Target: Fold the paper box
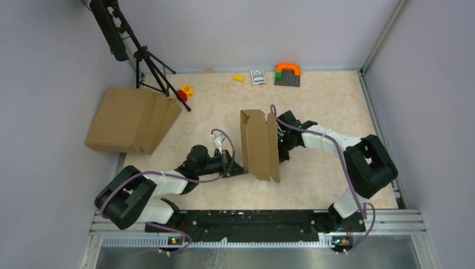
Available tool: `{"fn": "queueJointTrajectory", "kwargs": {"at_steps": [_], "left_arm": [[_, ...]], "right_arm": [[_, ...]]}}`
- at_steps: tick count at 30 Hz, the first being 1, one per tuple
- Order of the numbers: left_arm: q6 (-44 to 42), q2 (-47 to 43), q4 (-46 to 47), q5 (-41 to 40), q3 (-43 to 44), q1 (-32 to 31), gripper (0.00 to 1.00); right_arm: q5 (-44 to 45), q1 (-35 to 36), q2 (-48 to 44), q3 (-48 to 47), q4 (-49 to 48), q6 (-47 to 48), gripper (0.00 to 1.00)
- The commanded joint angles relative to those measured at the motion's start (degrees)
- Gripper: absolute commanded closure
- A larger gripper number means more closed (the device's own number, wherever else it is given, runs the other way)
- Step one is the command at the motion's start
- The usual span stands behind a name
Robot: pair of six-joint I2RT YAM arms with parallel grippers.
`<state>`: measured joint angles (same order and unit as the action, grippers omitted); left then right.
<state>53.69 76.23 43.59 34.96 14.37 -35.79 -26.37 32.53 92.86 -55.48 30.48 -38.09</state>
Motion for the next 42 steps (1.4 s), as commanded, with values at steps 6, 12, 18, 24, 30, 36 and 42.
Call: {"fn": "queueJointTrajectory", "kwargs": {"at_steps": [6,12,18,24,30,36,42], "left_arm": [[-8.76,-11.1,-14.22,-5.68,1.53,-0.52,1.0],[-14.69,-20.17,-25.23,-9.07,0.69,-2.65,1.0],[-13.61,-30.55,-27.4,-18.07,-3.56,-7.44,0.94],[-10.43,-32.75,-20.36,-30.75,-5.89,-14.49,0.61],[-9.81,-28.38,-12.31,-46.15,-4.21,-20.92,0.39],[-10.36,-23.37,-10.04,-54.97,-0.93,-22.03,0.28],[-8.98,-25.78,-8.88,-59.3,-1.39,-22.04,0.23]], "right_arm": [[5.65,-0.1,3.84,-4.35,12.3,-5.4,1.0],[3.39,-0.19,4.47,-2.52,15.18,-15.61,1.0],[6.52,-0.19,-1.64,0.12,6.59,-31.72,1.0],[9.61,0.86,-9.04,4.65,-14.29,-53.6,1.0],[19.13,6.87,-11.67,2.14,-22.37,-63.92,1.0],[22.53,11.1,-12.72,3.85,-25.24,-66.67,1.0],[27.27,13.95,-16.44,8.52,-27.75,-67.83,1.0]]}}
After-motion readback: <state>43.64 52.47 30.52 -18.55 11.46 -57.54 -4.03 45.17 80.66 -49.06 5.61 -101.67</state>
